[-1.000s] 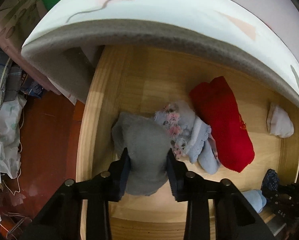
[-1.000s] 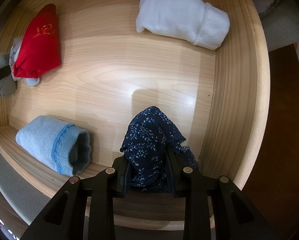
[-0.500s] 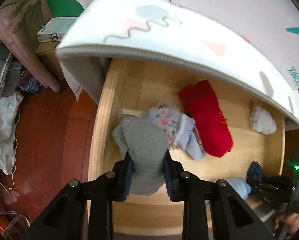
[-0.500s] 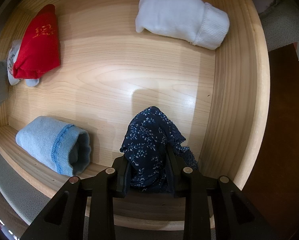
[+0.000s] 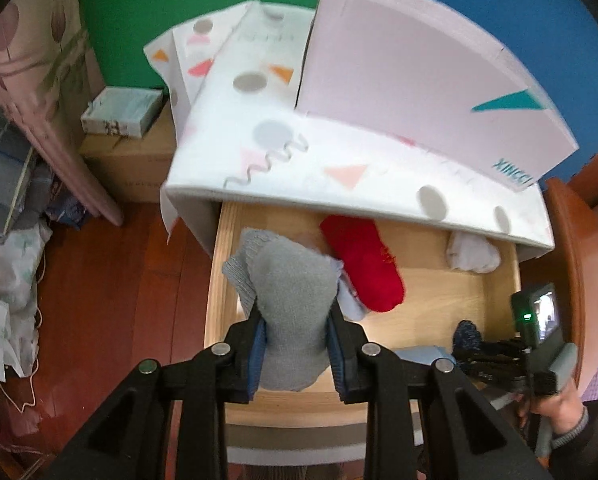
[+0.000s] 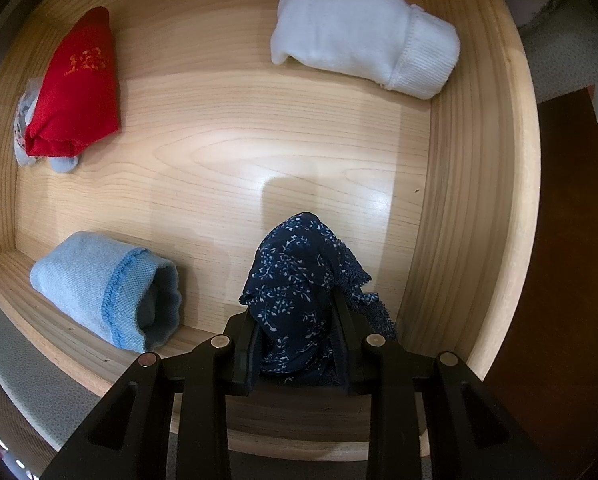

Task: Take underwear out of drawer
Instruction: 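Carry the grey bundle over the white box with the left gripper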

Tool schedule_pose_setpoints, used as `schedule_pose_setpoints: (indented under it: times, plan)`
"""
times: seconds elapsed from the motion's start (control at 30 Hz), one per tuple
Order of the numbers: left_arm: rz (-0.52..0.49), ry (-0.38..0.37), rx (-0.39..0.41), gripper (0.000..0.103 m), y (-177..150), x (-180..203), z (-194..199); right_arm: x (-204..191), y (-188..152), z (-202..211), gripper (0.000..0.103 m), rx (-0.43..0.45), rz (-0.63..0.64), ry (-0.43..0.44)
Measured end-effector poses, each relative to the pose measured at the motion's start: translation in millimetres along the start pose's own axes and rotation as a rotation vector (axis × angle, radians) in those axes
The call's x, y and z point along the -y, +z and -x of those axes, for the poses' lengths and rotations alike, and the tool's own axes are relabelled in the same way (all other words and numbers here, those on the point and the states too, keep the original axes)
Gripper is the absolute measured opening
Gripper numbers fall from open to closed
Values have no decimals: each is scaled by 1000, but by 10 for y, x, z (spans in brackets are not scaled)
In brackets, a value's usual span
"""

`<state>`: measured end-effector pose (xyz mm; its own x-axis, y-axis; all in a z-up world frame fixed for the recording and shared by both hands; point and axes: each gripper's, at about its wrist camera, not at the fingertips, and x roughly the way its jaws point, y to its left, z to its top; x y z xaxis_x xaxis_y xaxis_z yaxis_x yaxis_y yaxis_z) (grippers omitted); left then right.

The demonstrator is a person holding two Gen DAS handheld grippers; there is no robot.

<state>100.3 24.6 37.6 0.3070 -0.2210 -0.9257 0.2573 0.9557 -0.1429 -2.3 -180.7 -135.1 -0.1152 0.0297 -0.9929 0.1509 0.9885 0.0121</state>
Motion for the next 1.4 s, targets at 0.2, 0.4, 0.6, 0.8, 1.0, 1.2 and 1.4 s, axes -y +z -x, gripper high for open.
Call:
schedule_pose_setpoints:
  times: [0.2, 0.4, 0.6, 0.8, 1.0, 1.2, 1.4]
  plan:
    - [-13, -15, 71, 27, 121, 30, 386, -5, 6, -2, 26, 0, -1, 0]
    - [-23, -45, 186, 27, 409, 104, 910, 0, 20, 43, 26, 0, 1, -3]
    - [-52, -46, 302, 27, 876, 305, 1347, 7, 23, 38, 26, 0, 2, -4]
    - [-114, -34, 368, 27, 1376, 630, 1434, 8, 23, 85, 27, 0, 7, -9]
    - [-146, -19, 350, 27, 1829, 890, 1166, -47, 7, 108, 27, 1, 4, -10]
    - [-145, 4, 273, 27, 2106, 988, 635, -42, 13, 109, 27, 1, 4, -11]
    - [-162, 32, 198, 27, 2121, 1050, 177, -72, 22, 111, 26, 2, 3, -10]
